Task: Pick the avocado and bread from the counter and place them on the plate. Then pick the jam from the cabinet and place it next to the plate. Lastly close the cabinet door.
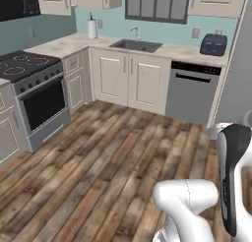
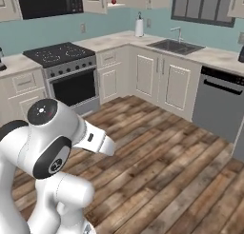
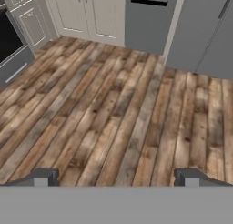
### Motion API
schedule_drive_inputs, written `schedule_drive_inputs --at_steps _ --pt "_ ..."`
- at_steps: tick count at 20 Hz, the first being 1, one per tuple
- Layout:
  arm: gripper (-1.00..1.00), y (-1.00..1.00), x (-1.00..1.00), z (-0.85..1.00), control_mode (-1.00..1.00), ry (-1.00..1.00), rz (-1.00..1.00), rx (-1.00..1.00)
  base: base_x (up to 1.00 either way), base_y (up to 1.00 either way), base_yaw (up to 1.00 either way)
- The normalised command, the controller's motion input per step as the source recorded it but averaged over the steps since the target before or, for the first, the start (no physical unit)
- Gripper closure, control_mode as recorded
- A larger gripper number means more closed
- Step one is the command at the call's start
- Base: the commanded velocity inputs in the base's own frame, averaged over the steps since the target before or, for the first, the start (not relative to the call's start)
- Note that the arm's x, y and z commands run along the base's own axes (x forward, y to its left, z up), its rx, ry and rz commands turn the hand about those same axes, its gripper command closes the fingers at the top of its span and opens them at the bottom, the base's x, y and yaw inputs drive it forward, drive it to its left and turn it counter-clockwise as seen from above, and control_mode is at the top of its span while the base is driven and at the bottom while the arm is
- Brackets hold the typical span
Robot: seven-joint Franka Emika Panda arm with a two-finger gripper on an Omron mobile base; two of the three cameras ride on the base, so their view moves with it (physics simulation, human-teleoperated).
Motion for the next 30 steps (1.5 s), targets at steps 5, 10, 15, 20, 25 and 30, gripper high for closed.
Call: schedule_drive_inputs --at_steps 5,10,15,20,25,30 --pt "-1.0 0.0 0.0 0.0 1.0 0.0 0.0 0.0 0.77 -0.02 0.13" --pt "-1.0 0.0 0.0 0.0 1.0 0.0 0.0 0.0 0.73 -0.01 0.13" --pt "-1.0 0.0 0.0 0.0 1.0 0.0 0.0 0.0 0.74 0.0 0.14" --pt "-1.0 0.0 0.0 0.0 1.0 0.0 0.0 0.0 0.71 0.0 0.14" --pt "-1.0 0.0 0.0 0.0 1.0 0.0 0.0 0.0 0.71 -0.02 0.14" --pt "-1.0 0.0 0.0 0.0 1.0 0.0 0.0 0.0 0.73 -0.02 0.15"
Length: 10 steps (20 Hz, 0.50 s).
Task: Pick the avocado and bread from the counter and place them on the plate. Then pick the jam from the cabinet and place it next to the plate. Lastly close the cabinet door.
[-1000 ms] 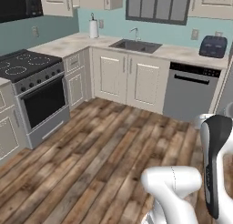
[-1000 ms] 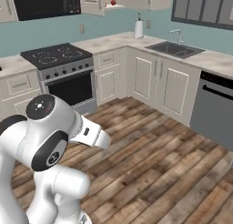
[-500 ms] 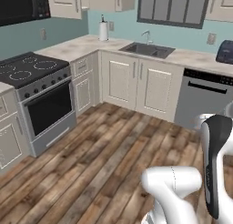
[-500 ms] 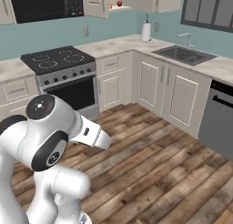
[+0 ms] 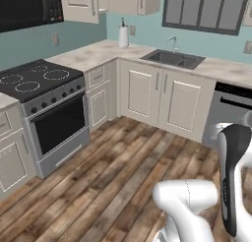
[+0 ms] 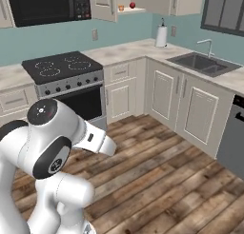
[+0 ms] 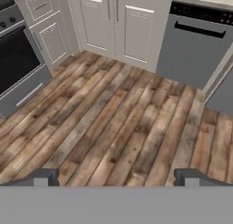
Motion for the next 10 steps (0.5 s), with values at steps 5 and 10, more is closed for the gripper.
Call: schedule_drive_inputs --at_steps 5,10 --pt "-1.0 0.0 0.0 0.0 1.0 0.0 0.0 0.0 0.74 -0.05 0.15" --pt "-1.0 0.0 0.0 0.0 1.0 0.0 0.0 0.0 0.71 -0.11 0.16"
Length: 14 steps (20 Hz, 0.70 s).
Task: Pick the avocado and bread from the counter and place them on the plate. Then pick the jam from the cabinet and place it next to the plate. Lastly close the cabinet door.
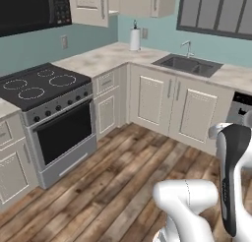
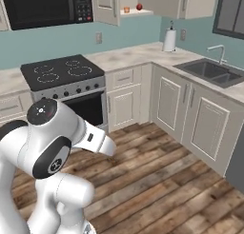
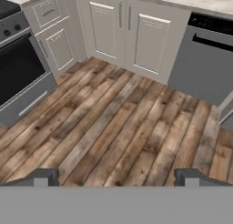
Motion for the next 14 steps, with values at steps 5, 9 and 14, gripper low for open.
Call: schedule_drive_inputs --at_steps 5,9,14 --pt "-1.0 0.0 0.0 0.0 1.0 0.0 0.0 0.0 0.66 -0.16 0.18" --pt "-1.0 0.0 0.0 0.0 1.0 0.0 0.0 0.0 0.64 -0.16 0.19" --pt "-1.0 0.0 0.0 0.0 1.0 0.0 0.0 0.0 0.6 -0.16 0.2"
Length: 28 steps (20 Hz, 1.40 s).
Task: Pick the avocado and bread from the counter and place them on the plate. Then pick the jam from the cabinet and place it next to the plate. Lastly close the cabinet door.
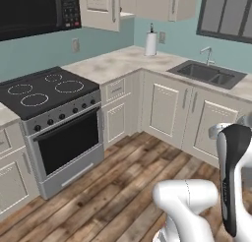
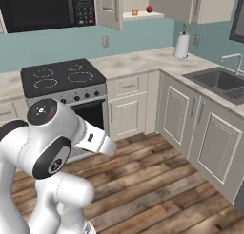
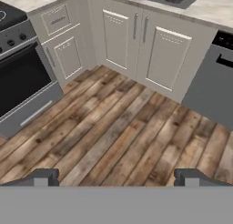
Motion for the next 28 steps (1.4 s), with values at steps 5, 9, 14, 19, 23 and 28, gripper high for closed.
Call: schedule_drive_inputs --at_steps 5,9,14,19,23,28 --pt "-1.0 0.0 0.0 0.0 1.0 0.0 0.0 0.0 0.62 -0.14 0.2" --pt "-1.0 0.0 0.0 0.0 1.0 0.0 0.0 0.0 0.61 -0.14 0.21" --pt "-1.0 0.0 0.0 0.0 1.0 0.0 0.0 0.0 0.56 -0.17 0.21" --pt "-1.0 0.0 0.0 0.0 1.0 0.0 0.0 0.0 0.44 -0.29 0.23" --pt "-1.0 0.0 0.0 0.0 1.0 0.0 0.0 0.0 0.26 -0.44 0.24" --pt "-1.0 0.0 0.0 0.0 1.0 0.0 0.0 0.0 0.17 -0.48 0.21"
